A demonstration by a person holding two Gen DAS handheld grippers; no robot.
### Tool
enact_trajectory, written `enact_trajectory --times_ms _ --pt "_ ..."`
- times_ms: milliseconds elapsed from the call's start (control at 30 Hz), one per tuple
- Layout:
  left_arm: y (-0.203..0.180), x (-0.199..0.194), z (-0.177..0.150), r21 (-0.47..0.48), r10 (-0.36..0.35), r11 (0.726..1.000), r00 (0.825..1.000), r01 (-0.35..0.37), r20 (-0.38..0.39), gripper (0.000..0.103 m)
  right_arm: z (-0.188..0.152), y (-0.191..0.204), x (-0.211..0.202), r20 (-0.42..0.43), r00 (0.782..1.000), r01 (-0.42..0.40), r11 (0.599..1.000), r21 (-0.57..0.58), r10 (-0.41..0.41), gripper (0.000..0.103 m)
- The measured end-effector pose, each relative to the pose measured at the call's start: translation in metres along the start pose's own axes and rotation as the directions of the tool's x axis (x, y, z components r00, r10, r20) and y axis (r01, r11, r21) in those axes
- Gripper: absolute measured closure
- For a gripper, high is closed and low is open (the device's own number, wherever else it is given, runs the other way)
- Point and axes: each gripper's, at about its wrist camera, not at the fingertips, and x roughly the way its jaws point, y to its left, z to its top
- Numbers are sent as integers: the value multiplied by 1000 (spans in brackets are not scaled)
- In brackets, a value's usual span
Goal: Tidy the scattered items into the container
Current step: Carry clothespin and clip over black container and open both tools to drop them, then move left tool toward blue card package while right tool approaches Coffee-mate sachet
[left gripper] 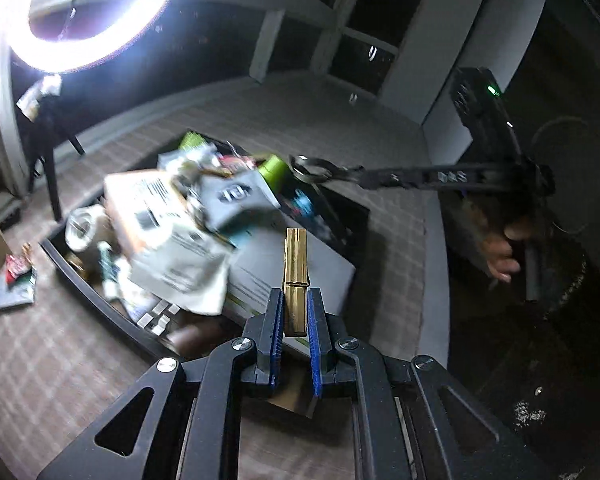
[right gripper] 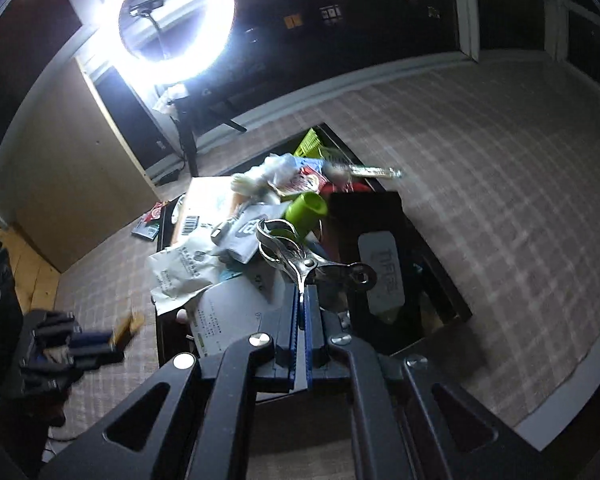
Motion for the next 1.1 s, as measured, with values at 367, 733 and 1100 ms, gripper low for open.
enact_trajectory --times_ms 367,733,1100 --pt "2 19 -15 -14 83 996 995 -84 -53 78 -4 -2 6 -31 1000 2 1000 -5 -3 82" --pt "33 -5 -30 -92 151 984 988 -154 -40 78 -3 -7 3 -26 1000 -7 1000 16 7 80" --pt "91 -45 -50 -248 290 928 957 -279 9 78 18 57 22 -45 997 -72 986 -148 66 80"
